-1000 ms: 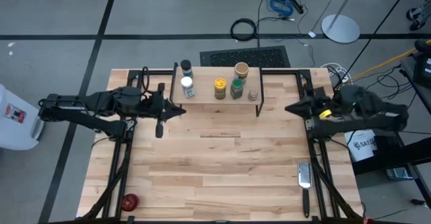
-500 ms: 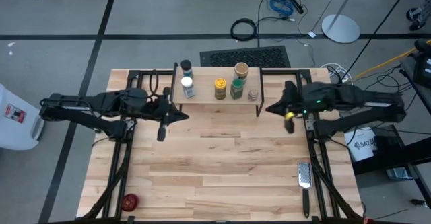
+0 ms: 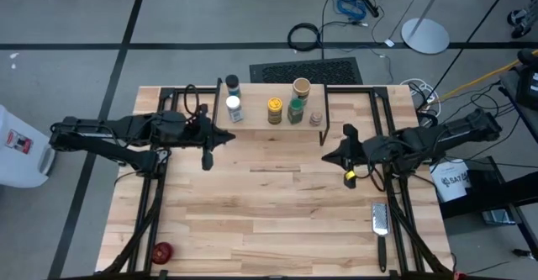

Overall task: Shelf spices
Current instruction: Remove the white seasoning bottle from the shelf

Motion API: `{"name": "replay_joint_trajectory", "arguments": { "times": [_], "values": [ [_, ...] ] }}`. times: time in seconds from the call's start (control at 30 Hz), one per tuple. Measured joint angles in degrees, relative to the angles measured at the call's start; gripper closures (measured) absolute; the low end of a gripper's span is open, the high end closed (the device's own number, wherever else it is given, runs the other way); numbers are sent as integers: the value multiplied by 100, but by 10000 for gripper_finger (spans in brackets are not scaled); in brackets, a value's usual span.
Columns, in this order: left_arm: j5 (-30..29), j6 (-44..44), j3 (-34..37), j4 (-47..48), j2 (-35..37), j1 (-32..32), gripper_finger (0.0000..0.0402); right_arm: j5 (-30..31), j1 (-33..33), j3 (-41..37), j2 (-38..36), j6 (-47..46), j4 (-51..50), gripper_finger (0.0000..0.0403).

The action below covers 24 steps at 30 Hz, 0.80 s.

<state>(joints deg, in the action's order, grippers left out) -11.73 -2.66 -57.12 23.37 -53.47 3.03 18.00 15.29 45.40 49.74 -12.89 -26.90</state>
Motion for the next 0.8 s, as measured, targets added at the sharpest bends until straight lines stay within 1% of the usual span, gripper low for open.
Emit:
{"name": "replay_joint_trajectory", "arguments": {
  "times": [0.23, 0.33, 0.47, 0.6, 0.7, 0.8],
  "values": [
    [-124, 64, 0, -11, 2, 0, 359, -7, 0, -174, -310, -337, 63, 403],
    [-231, 481, 0, -11, 6, 0, 345, -11, 0, -174, -342, -358, 211, 403],
    [-645, 611, 0, -13, 26, -35, 326, -16, -2, -174, -324, -358, 232, 403],
    [-578, 605, -38, 36, 24, -188, 305, -16, -2, -174, -321, -358, 231, 403],
    [-504, 742, -370, 127, 19, -391, 288, -16, -2, -174, -322, -318, 232, 403],
    [-359, 706, -967, 744, -40, -638, 274, -16, -2, -174, -322, -257, 232, 403]
  ]
}}
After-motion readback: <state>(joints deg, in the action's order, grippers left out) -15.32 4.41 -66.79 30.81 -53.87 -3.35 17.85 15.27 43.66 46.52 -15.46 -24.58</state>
